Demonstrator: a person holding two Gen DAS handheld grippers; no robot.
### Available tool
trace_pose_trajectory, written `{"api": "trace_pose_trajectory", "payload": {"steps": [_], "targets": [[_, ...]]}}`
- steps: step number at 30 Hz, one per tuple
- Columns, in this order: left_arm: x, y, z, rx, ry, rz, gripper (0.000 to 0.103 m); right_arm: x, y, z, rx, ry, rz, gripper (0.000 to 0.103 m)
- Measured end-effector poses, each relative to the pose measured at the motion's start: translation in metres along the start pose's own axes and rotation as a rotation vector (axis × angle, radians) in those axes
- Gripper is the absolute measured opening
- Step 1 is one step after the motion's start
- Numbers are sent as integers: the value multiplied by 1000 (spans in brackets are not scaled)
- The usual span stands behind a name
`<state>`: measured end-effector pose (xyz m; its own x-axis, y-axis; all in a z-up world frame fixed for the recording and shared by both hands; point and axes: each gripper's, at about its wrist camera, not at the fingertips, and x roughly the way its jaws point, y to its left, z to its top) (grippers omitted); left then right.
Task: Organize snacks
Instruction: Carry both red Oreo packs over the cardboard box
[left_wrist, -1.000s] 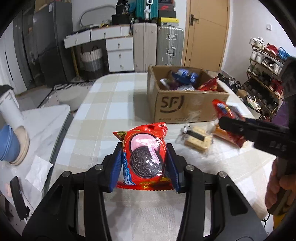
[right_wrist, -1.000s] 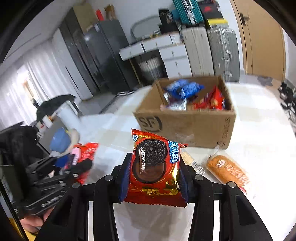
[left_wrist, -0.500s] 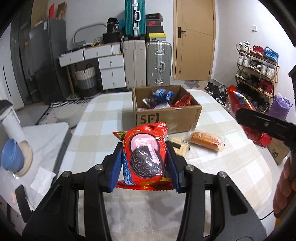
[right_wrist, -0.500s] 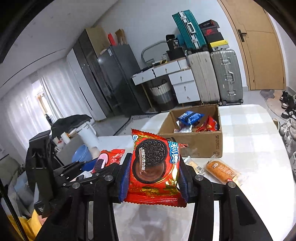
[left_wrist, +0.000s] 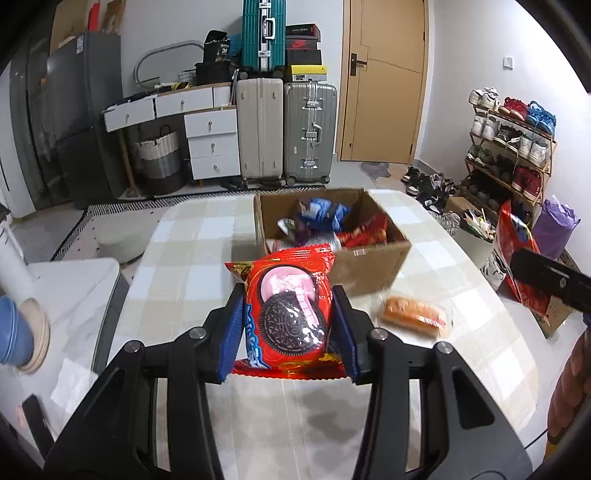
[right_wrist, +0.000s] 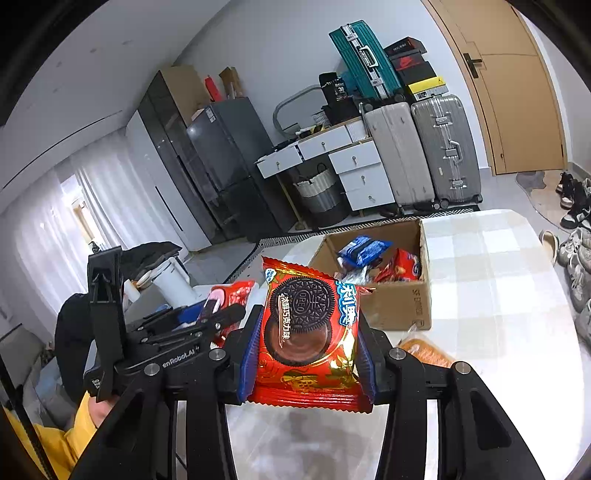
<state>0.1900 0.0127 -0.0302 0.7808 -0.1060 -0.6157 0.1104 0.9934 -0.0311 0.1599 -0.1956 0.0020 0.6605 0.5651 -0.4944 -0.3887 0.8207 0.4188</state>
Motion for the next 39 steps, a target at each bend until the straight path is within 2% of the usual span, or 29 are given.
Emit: {"api": "trace_pose_trajectory", "payload": {"steps": [11,16,19,26,32,39], "targets": [[73,-3,67,8,8,-5,41,50,-11,63,-14,23,19,45],[110,-10,92,31,18,-6,41,79,-18,92,-31,44,-3,45],[135,-18,97,49,43,-17,41,97,-28,108,-5,61,-1,45],[183,-12,100,-12,101,-35,41,141,-52,129,17,109,-40,45],[204,2,106,-62,136,-45,41,173,-66,134,14,160,-66,45],[214,11,101,-80,186,-97,42,196,-87,131,34,203,-99,45]]}}
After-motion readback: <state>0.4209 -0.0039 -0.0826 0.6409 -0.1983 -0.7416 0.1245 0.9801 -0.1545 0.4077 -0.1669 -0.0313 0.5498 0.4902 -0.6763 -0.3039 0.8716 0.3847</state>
